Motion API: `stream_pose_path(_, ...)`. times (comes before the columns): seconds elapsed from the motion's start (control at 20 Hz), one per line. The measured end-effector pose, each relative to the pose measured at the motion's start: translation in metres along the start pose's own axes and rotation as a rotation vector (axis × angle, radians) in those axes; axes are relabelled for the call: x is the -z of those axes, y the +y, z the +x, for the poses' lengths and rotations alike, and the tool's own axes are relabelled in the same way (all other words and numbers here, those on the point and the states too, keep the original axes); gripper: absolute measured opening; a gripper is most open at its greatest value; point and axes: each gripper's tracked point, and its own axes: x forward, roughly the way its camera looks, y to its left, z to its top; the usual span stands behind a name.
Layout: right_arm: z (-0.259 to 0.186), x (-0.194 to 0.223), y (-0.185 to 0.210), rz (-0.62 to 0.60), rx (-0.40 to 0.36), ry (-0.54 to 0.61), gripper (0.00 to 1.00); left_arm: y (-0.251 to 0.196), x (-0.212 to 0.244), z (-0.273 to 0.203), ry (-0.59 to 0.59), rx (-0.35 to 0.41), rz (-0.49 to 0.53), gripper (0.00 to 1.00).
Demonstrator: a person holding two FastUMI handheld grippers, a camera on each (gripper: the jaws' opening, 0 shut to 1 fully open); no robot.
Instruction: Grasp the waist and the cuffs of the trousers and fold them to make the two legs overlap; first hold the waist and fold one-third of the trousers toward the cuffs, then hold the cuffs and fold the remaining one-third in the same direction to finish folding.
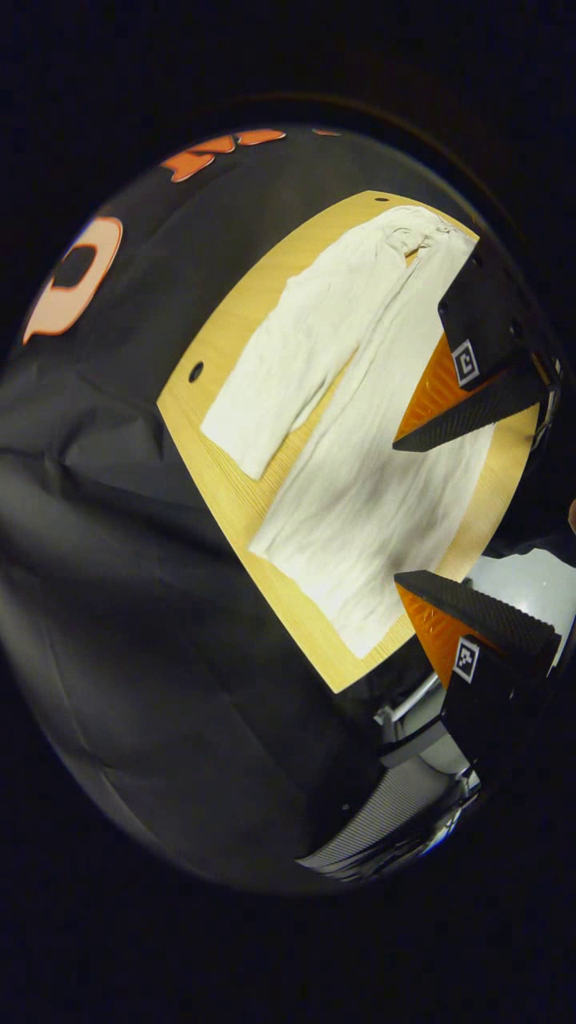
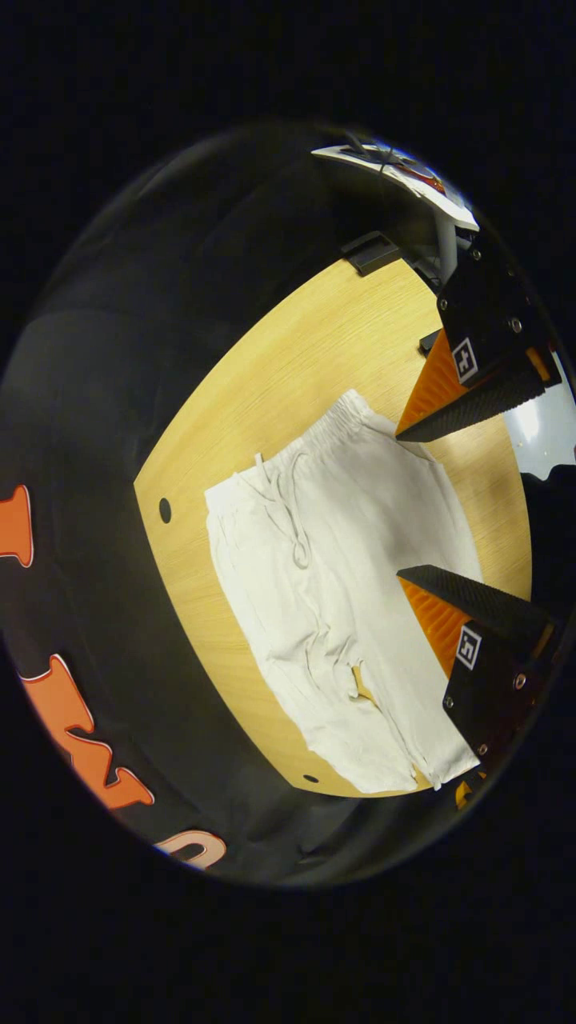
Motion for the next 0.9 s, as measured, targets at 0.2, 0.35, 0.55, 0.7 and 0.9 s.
stream_pose_path(0.2, 0.009, 0.010, 0.011, 0.035, -0.007, 0.047, 0.91, 0.022, 0.017, 0.024, 0.111, 0.005, -0.154, 0.97)
stream_pose_path(0.35, 0.012, 0.012, 0.014, 0.044, 0.004, 0.057, 0.91, 0.047, 0.019, 0.036, 0.159, 0.029, -0.267, 0.98)
stream_pose_path(0.55, 0.016, 0.013, 0.027, 0.083, -0.005, 0.061, 0.91, 0.062, 0.014, 0.054, 0.174, 0.087, -0.374, 0.99)
stream_pose_path(0.7, 0.020, 0.015, 0.033, 0.143, -0.023, 0.056, 0.91, 0.066, 0.011, 0.067, 0.175, 0.118, -0.415, 1.00)
stream_pose_path(0.9, 0.023, 0.027, 0.030, 0.202, -0.001, 0.066, 0.91, 0.063, -0.004, 0.078, 0.160, 0.162, -0.404, 0.94)
